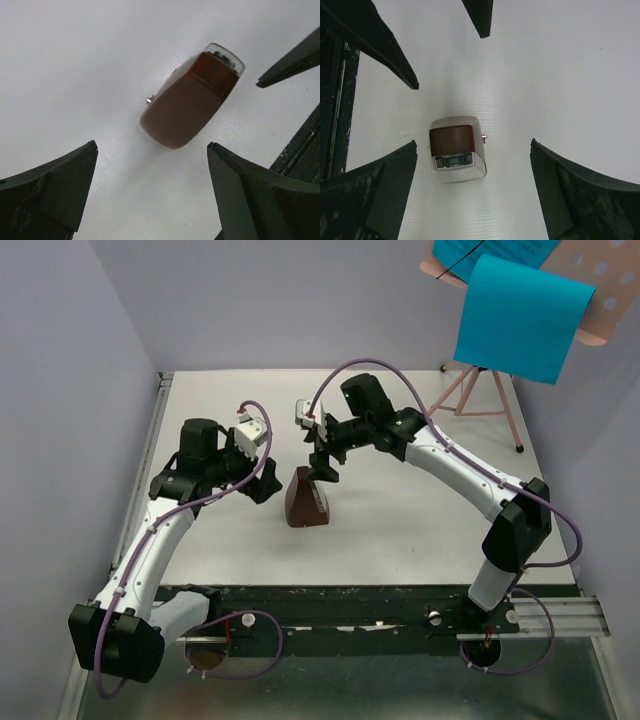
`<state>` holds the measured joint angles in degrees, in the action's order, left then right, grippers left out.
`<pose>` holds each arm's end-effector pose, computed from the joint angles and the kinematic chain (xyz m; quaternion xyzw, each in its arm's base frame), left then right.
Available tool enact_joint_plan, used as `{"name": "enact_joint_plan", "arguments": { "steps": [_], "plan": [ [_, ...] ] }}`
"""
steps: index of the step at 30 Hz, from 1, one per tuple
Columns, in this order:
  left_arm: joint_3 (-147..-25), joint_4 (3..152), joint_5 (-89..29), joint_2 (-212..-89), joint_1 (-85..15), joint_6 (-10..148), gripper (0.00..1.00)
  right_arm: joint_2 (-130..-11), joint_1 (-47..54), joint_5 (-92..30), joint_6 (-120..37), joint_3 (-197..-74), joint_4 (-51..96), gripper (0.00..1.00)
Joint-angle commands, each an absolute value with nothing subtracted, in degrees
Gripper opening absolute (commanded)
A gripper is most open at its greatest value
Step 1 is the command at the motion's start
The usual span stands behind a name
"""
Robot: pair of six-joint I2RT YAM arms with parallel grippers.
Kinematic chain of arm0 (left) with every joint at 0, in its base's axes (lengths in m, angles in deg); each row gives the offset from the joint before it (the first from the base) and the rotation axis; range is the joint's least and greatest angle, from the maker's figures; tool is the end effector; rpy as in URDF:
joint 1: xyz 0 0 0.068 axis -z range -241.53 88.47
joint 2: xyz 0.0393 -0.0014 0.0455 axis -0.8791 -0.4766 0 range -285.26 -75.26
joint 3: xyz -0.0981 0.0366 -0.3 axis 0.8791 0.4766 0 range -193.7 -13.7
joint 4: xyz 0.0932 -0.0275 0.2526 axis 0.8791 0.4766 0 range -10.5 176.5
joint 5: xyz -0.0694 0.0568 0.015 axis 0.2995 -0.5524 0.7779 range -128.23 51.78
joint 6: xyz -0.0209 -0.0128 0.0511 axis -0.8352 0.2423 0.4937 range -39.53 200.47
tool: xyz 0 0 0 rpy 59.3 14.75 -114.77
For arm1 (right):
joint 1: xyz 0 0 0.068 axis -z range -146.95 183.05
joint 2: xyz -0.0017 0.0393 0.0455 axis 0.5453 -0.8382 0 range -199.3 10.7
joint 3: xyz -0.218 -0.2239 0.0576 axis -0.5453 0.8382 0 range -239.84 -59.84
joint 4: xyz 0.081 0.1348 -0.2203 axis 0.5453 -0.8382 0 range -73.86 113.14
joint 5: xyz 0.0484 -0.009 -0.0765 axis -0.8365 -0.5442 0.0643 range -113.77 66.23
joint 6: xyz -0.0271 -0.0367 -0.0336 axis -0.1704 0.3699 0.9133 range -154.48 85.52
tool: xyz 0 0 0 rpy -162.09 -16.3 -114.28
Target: Pack up the instrument practice props
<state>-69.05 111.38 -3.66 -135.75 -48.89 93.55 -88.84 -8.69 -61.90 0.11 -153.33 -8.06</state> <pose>0.2013 -0.0682 0.3562 0.3195 0.8036 -0.2642 0.4269 0.2934 0.2944 0.3885 -0.6373 0.5761 0.3183 0.4008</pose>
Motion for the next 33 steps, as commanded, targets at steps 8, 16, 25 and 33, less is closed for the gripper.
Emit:
{"name": "enact_joint_plan", "arguments": {
  "steps": [8, 16, 25, 33],
  "plan": [
    [-66.7, 114.6, -10.5, -135.1, -49.8, 87.9, 0.99, -94.4, -10.5, -60.2, -2.6, -152.0, -10.6, 0.97],
    [-67.2, 113.7, -9.2, -136.3, -49.8, 88.0, 0.99, -96.1, -10.6, -58.3, -7.1, -153.0, -8.0, 0.85],
    [-68.0, 113.2, -7.2, -137.9, -49.8, 88.4, 0.99, -97.8, -10.8, -61.6, -9.2, -154.0, -8.1, 0.78],
    [-67.8, 113.2, -6.8, -138.3, -49.8, 88.8, 0.99, -100.2, -11.1, -59.0, -14.0, -156.7, -5.9, 0.58]
  ]
}}
